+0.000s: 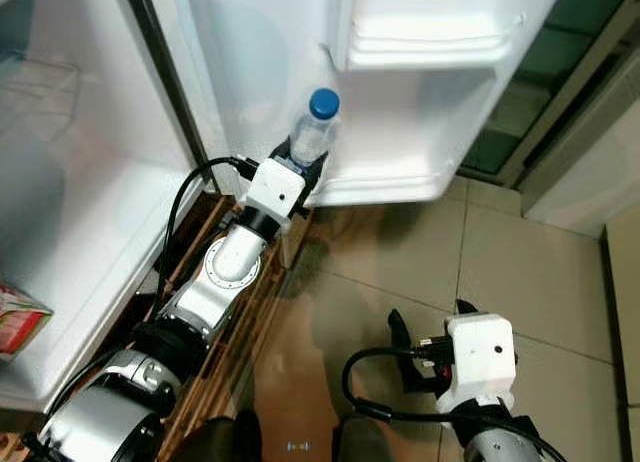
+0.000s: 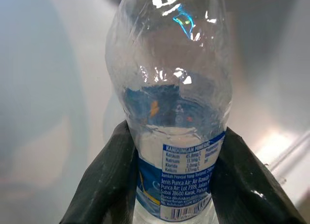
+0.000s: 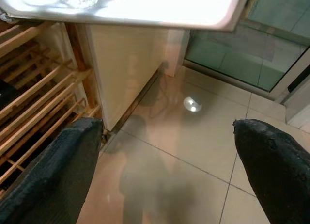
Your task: Restocking fridge
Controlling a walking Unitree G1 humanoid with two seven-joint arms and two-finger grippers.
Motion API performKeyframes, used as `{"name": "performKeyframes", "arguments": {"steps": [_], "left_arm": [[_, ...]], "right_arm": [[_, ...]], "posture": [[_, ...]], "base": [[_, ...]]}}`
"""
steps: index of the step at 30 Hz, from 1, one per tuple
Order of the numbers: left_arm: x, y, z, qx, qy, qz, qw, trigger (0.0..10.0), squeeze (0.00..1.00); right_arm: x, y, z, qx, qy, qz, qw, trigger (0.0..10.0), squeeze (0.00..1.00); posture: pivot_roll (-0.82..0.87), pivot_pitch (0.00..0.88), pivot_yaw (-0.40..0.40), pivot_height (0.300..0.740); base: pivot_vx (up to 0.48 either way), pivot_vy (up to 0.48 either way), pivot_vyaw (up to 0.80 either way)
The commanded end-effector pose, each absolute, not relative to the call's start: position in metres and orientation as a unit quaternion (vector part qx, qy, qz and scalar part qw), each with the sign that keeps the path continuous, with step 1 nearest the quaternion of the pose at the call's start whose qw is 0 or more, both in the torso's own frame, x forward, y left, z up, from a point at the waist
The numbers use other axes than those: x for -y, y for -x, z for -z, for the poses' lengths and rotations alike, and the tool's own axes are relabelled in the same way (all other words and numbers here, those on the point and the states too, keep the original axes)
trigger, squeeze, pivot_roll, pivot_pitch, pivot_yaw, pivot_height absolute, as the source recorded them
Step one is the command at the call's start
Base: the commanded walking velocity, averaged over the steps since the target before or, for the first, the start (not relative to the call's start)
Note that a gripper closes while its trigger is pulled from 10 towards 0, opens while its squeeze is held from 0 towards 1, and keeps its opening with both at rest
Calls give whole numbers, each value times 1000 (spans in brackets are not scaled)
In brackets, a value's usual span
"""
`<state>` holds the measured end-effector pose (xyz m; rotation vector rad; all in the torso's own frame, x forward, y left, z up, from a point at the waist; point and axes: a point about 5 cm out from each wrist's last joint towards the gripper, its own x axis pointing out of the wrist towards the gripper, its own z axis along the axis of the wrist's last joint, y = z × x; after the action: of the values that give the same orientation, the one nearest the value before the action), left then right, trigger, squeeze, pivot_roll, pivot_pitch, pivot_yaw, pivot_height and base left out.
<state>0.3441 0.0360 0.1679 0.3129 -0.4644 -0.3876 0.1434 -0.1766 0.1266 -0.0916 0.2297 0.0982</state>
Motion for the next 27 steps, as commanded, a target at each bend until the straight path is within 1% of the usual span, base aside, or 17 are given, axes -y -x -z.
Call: {"name": "performKeyframes", "arguments": {"steps": [1,3,11,12,16,18,22,27], "left_arm": [[-53,-353,-158,180,-151,146,961,10000,0],[-61,-362,-158,145,-151,110,972,10000,0],[-63,-375,-168,108,-128,78,983,10000,0],[-64,-376,-168,103,-126,75,984,10000,1000],[-63,-382,-172,68,-114,74,988,10000,1000],[-63,-382,-173,64,-112,74,989,10000,1000],[-63,-386,-178,44,-70,67,994,10000,1000],[-69,-391,-201,66,-50,50,995,10000,1000]], "right_arm": [[176,-141,-127,-120,45,-52,990,10000,0],[177,-142,-127,-122,46,-53,990,10000,0],[177,-147,-125,-123,46,-59,990,10000,0],[177,-147,-125,-123,46,-59,990,10000,0],[175,-151,-125,-120,44,-61,990,10000,0],[175,-151,-125,-119,44,-61,990,10000,0],[175,-155,-123,-117,42,-61,990,10000,0],[175,-160,-122,-113,42,-61,991,10000,0]], "posture": [[-301,231,10,740],[-297,225,9,740],[-282,198,6,740],[-282,198,6,740],[-276,182,9,740],[-276,182,9,740],[-268,170,12,740],[-260,153,15,740]], "base": [[0,0,0],[0,0,0],[0,0,0],[0,0,0],[0,0,0],[0,0,0],[0,0,0],[0,0,0]]}}
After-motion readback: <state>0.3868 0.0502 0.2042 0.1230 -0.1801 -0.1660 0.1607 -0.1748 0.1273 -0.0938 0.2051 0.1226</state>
